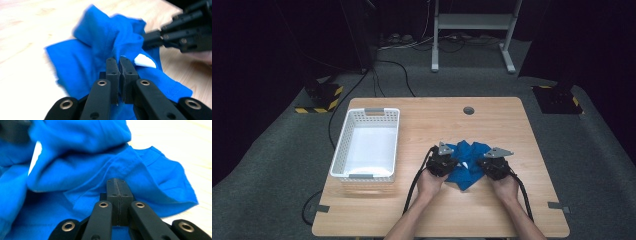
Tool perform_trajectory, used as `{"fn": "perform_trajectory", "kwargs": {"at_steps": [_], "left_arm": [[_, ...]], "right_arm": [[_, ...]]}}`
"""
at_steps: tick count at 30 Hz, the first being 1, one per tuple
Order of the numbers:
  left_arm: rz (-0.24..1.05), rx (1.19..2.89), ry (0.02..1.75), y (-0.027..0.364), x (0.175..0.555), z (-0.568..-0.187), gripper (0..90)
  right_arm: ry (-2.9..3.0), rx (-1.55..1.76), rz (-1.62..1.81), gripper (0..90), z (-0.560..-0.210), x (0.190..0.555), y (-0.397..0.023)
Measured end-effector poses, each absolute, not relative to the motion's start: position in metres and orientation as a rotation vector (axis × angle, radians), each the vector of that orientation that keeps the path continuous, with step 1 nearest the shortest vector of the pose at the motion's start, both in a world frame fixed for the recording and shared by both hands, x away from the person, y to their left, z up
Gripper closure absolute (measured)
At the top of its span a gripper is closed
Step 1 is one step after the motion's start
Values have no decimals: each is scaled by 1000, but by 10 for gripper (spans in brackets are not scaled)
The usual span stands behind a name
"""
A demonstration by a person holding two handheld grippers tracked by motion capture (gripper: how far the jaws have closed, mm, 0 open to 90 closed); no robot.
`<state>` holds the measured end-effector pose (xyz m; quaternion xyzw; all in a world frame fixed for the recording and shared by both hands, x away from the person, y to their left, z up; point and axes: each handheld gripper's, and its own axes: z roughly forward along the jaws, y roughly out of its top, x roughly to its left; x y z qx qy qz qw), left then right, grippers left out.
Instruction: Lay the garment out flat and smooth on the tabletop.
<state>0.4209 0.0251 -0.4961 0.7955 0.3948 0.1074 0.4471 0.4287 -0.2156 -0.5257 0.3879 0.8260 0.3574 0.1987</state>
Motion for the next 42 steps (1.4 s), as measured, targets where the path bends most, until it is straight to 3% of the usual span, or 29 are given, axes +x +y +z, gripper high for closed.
{"fn": "perform_trajectory", "kwargs": {"at_steps": [12, 14, 18, 21, 24, 26, 30, 32, 42], "left_arm": [[366, 1847, 1260, 64, 429, -493, 857], [355, 1823, 1247, 64, 431, -494, 782], [330, 1795, 1175, 60, 430, -492, 551], [347, 1822, 1135, 52, 430, -489, 483], [335, 1855, 1110, 44, 435, -489, 488], [320, 1885, 1106, 40, 439, -492, 536], [288, 1929, 1108, 37, 443, -498, 763], [302, 1925, 1118, 41, 441, -497, 846], [332, 1884, 1265, 69, 433, -496, 863]], "right_arm": [[2251, 1120, 970, 900, -517, 420, -251], [2241, 1123, 984, 900, -515, 420, -252], [2220, 1116, 1031, 697, -513, 421, -245], [2217, 1121, 1035, 624, -514, 426, -238], [2230, 1122, 1036, 627, -515, 432, -230], [2242, 1123, 1034, 677, -518, 435, -227], [2296, 1137, 991, 885, -528, 439, -227], [2293, 1119, 983, 895, -526, 437, -227], [2261, 1105, 931, 897, -518, 419, -260]]}}
